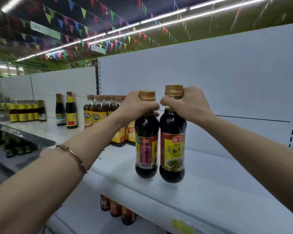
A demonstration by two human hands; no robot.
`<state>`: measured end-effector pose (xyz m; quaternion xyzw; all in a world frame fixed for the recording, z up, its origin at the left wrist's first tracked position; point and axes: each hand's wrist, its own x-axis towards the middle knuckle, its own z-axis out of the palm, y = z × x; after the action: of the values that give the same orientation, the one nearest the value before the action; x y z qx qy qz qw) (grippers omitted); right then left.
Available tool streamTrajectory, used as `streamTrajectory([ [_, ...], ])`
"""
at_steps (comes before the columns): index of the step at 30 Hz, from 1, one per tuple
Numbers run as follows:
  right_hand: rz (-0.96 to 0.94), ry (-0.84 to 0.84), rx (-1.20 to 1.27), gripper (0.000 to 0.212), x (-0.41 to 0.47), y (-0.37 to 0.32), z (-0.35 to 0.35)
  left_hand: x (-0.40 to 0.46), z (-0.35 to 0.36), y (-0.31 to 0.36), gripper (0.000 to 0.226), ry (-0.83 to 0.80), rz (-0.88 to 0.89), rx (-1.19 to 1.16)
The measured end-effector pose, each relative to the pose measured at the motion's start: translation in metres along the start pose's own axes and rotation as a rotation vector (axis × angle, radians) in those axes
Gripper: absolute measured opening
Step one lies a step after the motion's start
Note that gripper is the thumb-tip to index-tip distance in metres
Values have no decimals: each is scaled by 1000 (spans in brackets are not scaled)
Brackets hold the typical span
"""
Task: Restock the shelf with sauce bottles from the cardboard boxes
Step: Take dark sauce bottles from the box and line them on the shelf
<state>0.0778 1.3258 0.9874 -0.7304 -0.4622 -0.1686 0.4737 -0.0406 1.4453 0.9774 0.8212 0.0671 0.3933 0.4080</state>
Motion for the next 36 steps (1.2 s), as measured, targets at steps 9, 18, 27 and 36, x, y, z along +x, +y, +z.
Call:
streamTrajectory([
  [9,103,34,-65,31,8,52,34,32,20,-44,10,-40,-97,-99],
  [18,184,-144,209,44,-31,65,50,-25,40,-113,78,-79,-166,-178],
  [27,314,-468,130,113,-53,76,33,-29,35,-146,76,-152,-63,35],
  [36,398,-278,34,73,-51,82,66,-8,16,-168,75,-214,2,33],
])
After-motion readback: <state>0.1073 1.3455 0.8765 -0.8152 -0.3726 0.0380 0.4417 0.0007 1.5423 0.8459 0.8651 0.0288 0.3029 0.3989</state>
